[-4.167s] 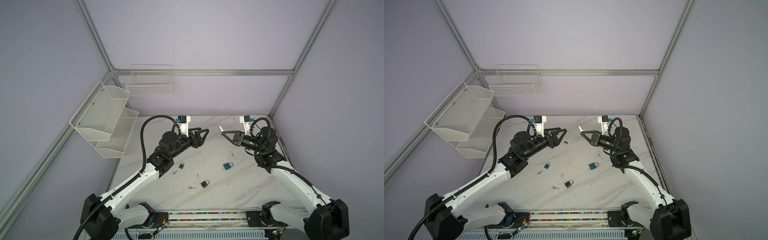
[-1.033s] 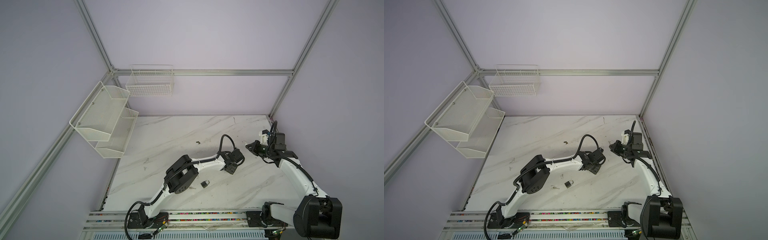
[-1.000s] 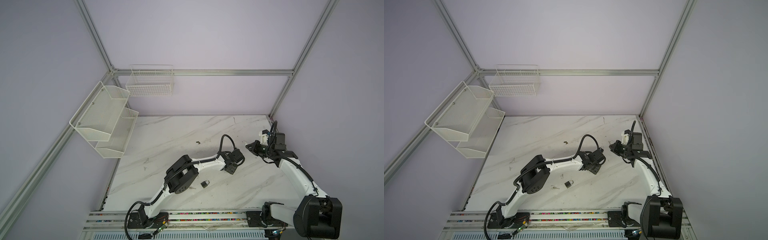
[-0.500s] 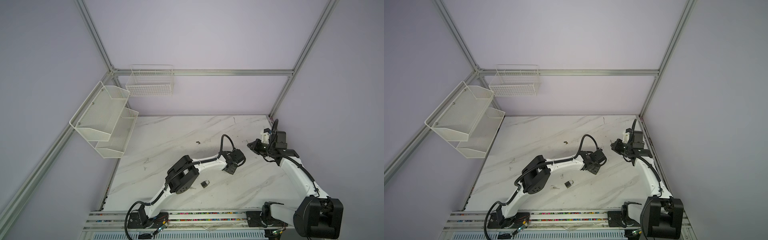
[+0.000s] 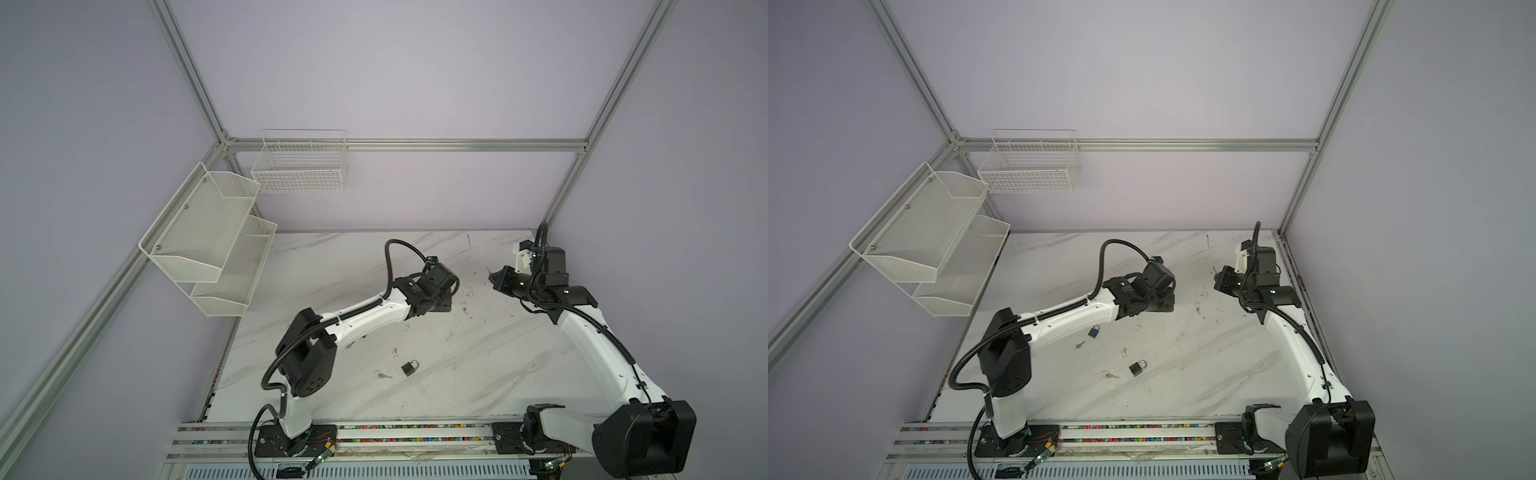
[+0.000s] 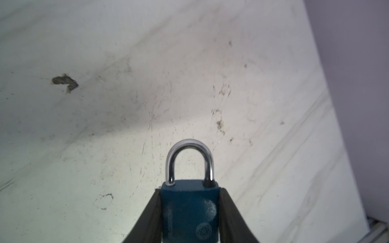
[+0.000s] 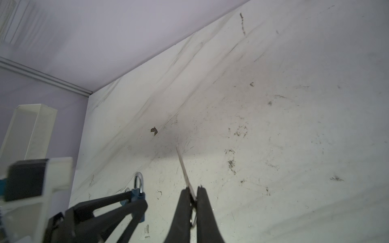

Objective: Unlock with the key
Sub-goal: 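Lift the blue padlock with the left gripper while the right gripper brings the key over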

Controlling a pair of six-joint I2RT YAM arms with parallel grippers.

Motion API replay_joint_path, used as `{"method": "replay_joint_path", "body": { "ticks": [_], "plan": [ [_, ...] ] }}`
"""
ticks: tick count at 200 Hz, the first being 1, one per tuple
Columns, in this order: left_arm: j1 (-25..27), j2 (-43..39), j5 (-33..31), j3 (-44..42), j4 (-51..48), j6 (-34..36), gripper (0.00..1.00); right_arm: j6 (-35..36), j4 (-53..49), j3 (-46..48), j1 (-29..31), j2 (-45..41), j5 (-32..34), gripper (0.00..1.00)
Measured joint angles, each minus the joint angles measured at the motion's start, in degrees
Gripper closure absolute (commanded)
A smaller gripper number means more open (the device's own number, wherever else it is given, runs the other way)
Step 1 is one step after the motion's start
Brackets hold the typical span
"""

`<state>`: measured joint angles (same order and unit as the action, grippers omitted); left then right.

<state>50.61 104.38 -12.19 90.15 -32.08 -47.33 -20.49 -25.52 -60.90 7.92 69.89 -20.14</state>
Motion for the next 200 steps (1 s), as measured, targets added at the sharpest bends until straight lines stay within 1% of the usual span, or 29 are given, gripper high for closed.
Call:
{"method": "replay_joint_path", "body": {
  "ticks": [21, 39, 76, 113, 153, 200],
  "plan": [
    [-2.7, -7.1, 0.0, -5.2, 5.6, -4.7, 1.00, -0.5, 0.2, -0.2, 5.1, 1.3, 2.0, 1.00],
    [-4.5, -10.9, 0.0, -9.5, 9.6, -9.9, 1.00, -1.7, 0.9, -0.1, 9.1, 2.0, 3.7, 1.00],
    [-6.7, -13.1, -0.6, -14.9, 13.2, -19.3, 1.00, -5.4, 5.1, 2.1, 17.6, 2.3, 5.9, 1.00],
    [-6.9, -13.8, -2.8, -18.0, 14.8, -26.6, 1.00, -9.9, 10.8, 5.3, 24.4, 3.5, 7.7, 1.00],
    [-7.1, -15.2, -3.9, -20.4, 15.3, -31.7, 1.00, -13.5, 17.0, 5.6, 30.5, 6.7, 9.3, 1.00],
    [-7.1, -16.7, -5.9, -22.1, 15.3, -34.4, 1.00, -15.8, 22.0, 6.1, 33.4, 8.5, 10.1, 1.00]
  ]
}}
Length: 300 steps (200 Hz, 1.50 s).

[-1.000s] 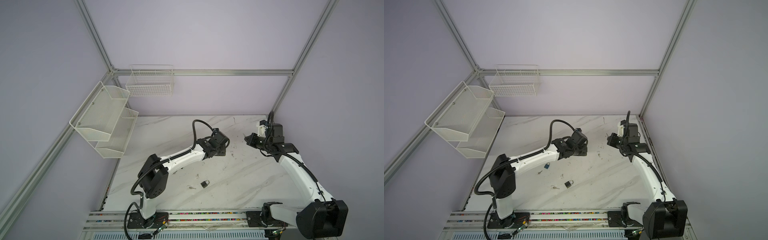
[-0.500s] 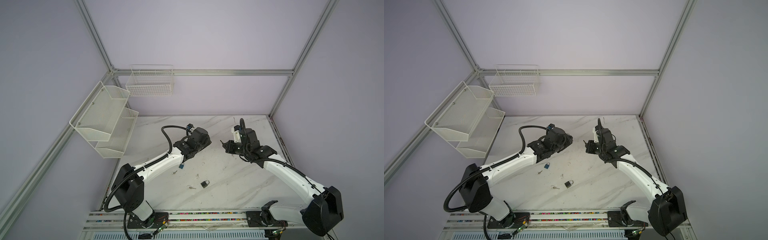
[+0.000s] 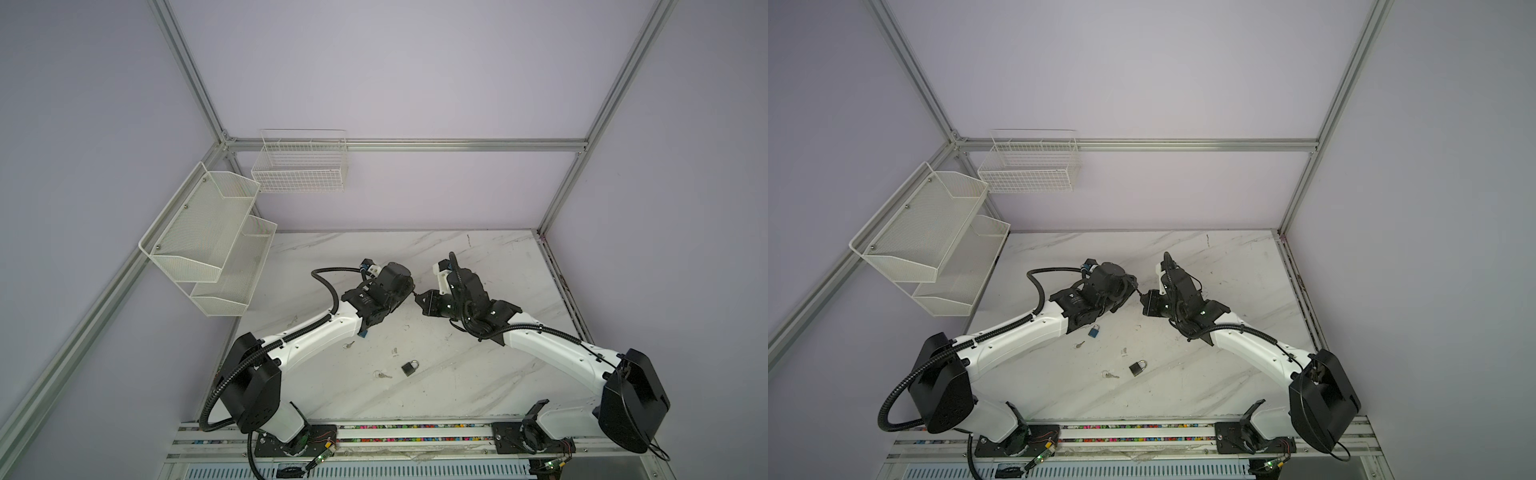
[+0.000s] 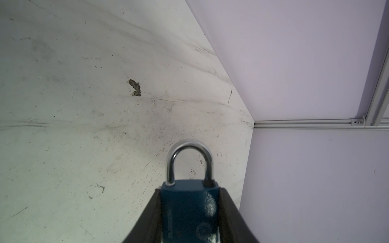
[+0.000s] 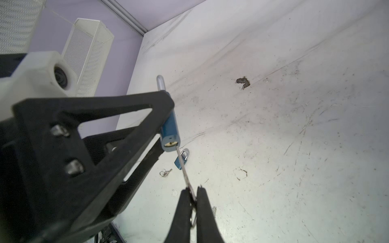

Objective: Unlock with the key
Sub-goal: 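Lift the blue padlock with the left gripper while the right gripper brings the key over, then insert the silver key into the padlock's keyhole with the right gripper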

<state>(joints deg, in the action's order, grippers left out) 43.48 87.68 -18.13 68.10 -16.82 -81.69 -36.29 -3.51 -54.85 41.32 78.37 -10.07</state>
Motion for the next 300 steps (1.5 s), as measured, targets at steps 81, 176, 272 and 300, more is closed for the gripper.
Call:
{"method": "replay_joint_path", "body": {
  "ticks": [81, 176, 272, 300],
  "plan": [
    [-0.3, -0.6, -1.3, -1.0, 0.1, -1.7, 1.00, -1.6, 3.2, 0.0, 1.4, 2.6, 1.4, 1.00],
    [-0.9, -2.0, -2.1, -1.5, -0.2, -1.8, 1.00, -1.8, 4.9, 0.0, 2.8, 2.8, 2.1, 1.00],
    [-1.1, -2.4, -2.3, -1.5, -1.3, -2.0, 1.00, -1.6, 5.2, 0.0, 4.0, 3.7, 3.2, 1.00],
    [-1.2, -2.7, -2.3, -1.6, -1.7, -2.0, 1.00, -1.4, 5.2, 0.0, 4.0, 3.7, 3.7, 1.00]
  ]
}}
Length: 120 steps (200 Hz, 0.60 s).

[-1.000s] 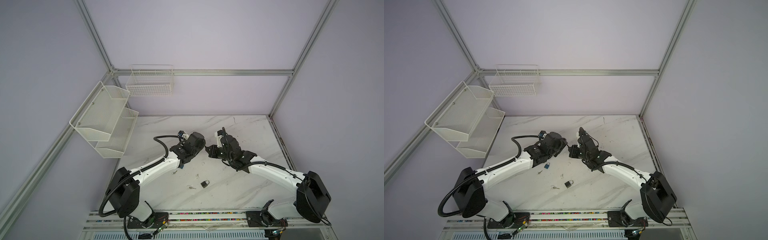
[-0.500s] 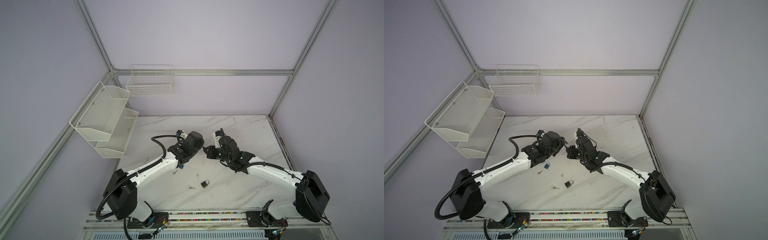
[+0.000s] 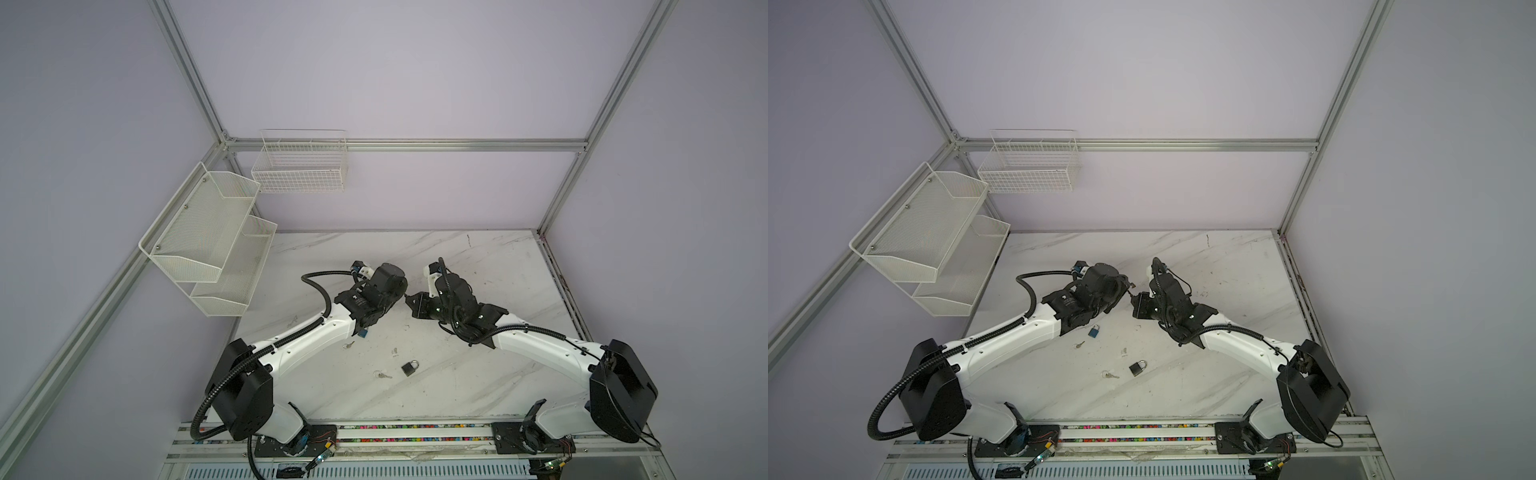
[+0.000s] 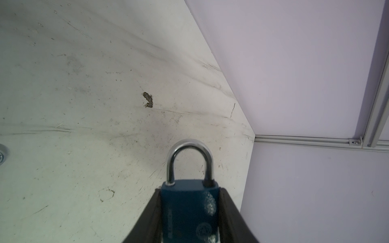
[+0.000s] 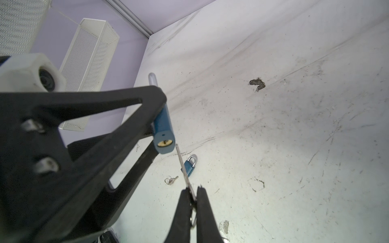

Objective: Unlock with the key
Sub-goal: 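Insert the silver key into the padlock's keyhole with the right gripper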

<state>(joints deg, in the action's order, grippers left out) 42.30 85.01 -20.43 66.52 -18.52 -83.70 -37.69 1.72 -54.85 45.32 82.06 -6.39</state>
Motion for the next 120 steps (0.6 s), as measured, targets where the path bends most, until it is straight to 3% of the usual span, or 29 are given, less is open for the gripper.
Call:
{"method": "replay_joint_path", "body": {
  "ticks": [120],
  "plan": [
    [-0.7, -0.4, -0.2, -0.5, -0.4, -0.4, 1.00, 1.4, 0.2, -1.0, 0.1, 0.0, -0.9, 1.00]
  ]
}}
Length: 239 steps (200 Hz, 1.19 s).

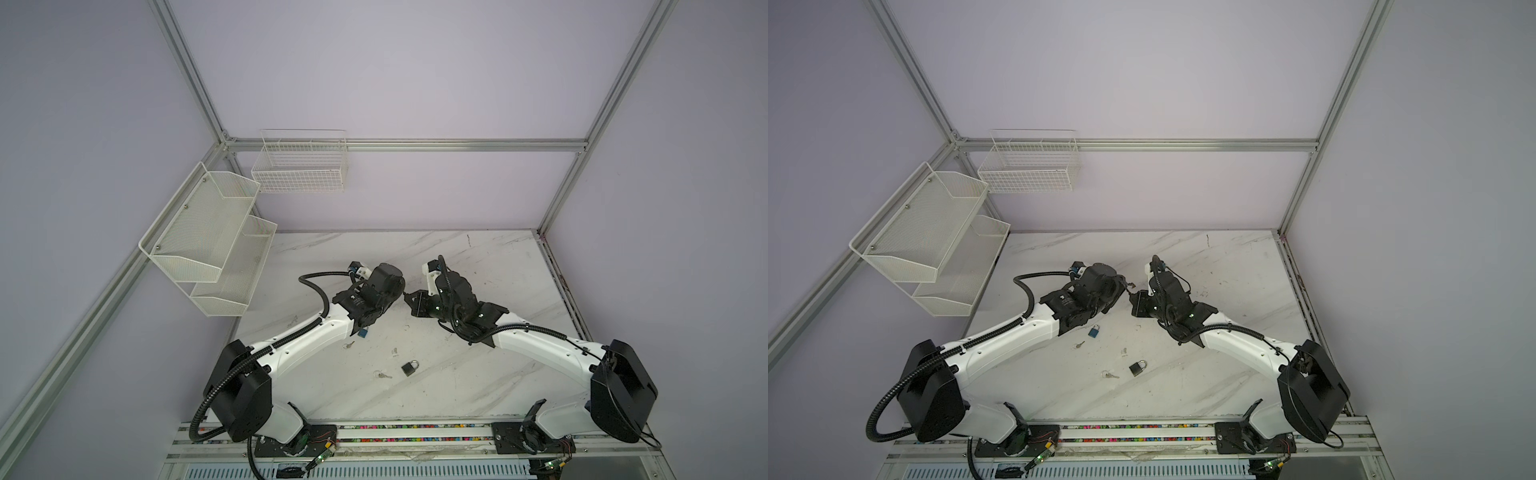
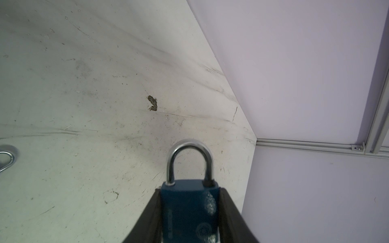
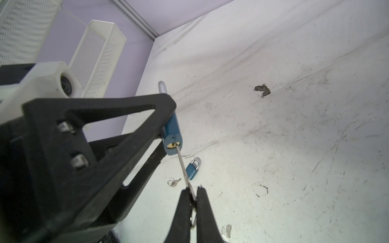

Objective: Unlock with the key
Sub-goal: 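Insert the silver key into the padlock's keyhole with the right gripper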

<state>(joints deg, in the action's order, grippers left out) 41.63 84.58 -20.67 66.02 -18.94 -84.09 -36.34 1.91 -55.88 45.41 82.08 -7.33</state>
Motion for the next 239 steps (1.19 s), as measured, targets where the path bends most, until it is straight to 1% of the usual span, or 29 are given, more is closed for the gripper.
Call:
{"method": "replay_joint_path", "body": {
  "ticks": [100, 199, 239],
  "plan": [
    [0.0, 0.0, 0.0, 0.0, 0.1, -0.9, 1.00, 0.0, 0.0, -0.9, 0.5, 0.7, -0.3, 1.00],
    [-0.4, -0.1, 1.0, -0.3, 1.4, -1.4, 1.00, 0.0, -1.5, -2.9, 0.7, 1.8, 2.9, 1.00],
    [-0.9, -0.1, 1.4, -0.3, 1.6, -2.1, 1.00, 1.4, -2.6, -4.8, 1.2, 3.2, 4.1, 1.00]
  ]
}}
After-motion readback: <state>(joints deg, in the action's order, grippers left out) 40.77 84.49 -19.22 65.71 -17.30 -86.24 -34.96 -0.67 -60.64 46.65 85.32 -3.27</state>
